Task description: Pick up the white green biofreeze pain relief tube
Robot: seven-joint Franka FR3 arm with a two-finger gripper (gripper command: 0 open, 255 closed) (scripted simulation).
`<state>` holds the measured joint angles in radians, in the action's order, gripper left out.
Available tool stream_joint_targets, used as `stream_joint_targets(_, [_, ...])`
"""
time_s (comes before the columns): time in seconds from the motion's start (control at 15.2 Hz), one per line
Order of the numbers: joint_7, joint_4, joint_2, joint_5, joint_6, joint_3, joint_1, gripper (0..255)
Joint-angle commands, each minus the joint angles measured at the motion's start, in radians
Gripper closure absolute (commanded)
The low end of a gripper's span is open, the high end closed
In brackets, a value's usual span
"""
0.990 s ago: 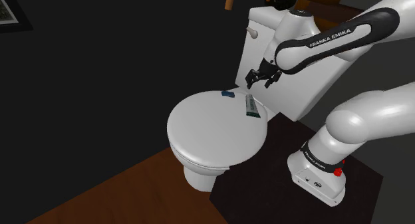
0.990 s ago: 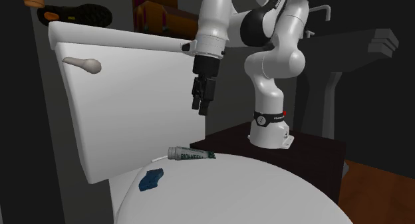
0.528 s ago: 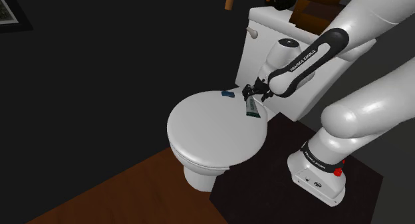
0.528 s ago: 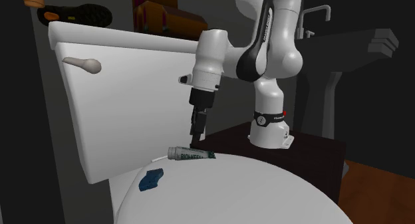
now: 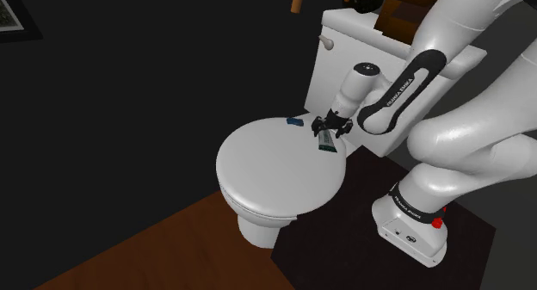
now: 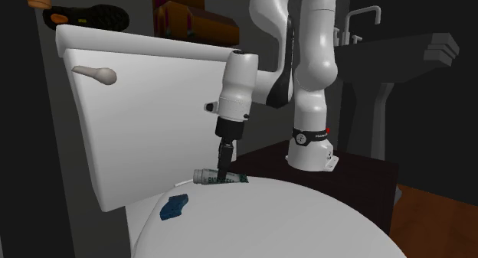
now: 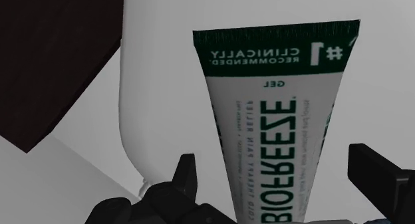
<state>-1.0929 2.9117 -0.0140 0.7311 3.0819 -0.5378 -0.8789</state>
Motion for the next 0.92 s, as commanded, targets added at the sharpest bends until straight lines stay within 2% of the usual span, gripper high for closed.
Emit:
stream_joint_targets(0.0, [-0.244,-0.039,0.053,0.328,-0.001,-0.003,-0.054,0])
stream_joint_targets(0.07, [-0.241,-0.038,0.052,0.325,0.0,0.018,-0.033,0])
stream_joint_targets(0.13, [-0.224,-0.038,0.05,0.301,-0.001,0.014,-0.031,255])
stream_joint_targets(0.66, [-0.216,-0.036,0.047,0.29,0.0,0.012,-0.03,255])
stream_joint_targets(0.73, [-0.241,-0.038,0.052,0.325,0.0,0.02,-0.031,255])
stream_joint_targets(0.79, [-0.108,-0.008,0.015,0.16,0.009,-0.012,-0.034,255])
stream_joint_targets(0.86, [0.059,0.024,-0.024,-0.056,0.015,-0.032,-0.009,255])
